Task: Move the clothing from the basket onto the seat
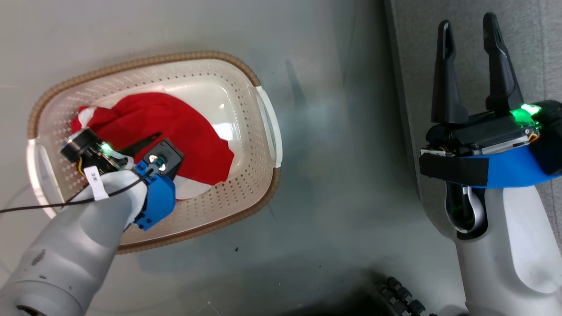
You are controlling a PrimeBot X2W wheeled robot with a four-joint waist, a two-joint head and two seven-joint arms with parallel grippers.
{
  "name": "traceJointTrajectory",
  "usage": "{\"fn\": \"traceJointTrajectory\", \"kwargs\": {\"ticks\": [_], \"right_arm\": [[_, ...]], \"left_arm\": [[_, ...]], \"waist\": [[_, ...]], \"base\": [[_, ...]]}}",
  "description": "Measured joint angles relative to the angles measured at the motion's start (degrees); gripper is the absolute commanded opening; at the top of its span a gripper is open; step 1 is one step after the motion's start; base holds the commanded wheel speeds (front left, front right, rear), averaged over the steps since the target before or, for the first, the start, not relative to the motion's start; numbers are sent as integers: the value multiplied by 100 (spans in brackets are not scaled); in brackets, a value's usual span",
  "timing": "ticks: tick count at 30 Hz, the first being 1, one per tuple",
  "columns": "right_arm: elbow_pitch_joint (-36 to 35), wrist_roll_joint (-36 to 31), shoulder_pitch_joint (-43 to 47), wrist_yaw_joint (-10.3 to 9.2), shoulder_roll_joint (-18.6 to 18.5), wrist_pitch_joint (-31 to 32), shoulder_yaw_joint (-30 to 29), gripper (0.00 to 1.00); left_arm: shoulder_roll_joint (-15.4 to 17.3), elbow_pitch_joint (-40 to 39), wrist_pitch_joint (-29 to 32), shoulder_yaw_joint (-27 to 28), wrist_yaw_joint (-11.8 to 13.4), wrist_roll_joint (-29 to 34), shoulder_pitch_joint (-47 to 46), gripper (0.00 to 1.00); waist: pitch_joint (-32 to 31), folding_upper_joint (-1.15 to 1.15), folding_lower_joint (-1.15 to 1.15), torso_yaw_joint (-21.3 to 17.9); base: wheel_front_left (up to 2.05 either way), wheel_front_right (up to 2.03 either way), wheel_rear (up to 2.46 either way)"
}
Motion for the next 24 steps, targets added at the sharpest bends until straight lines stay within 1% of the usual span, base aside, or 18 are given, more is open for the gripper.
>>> {"fn": "traceJointTrajectory", "kwargs": {"ticks": [8, 12, 24], "right_arm": [[-190, -82, -130, 0, -1, 0, 40, 100], [-255, -99, -154, 0, 0, 0, 42, 100], [-393, -138, -156, 1, 0, 0, 32, 100]], "left_arm": [[142, 290, 355, -235, 23, 92, -403, 100], [147, 344, 508, -263, 45, 96, -527, 100], [223, 404, 877, -341, 177, 47, -704, 100]], "waist": [[514, 0, 0, -58], [718, 0, 0, -68], [1107, 0, 0, -110]], "base": [[0, 0, 0], [0, 0, 0], [0, 0, 0]]}}
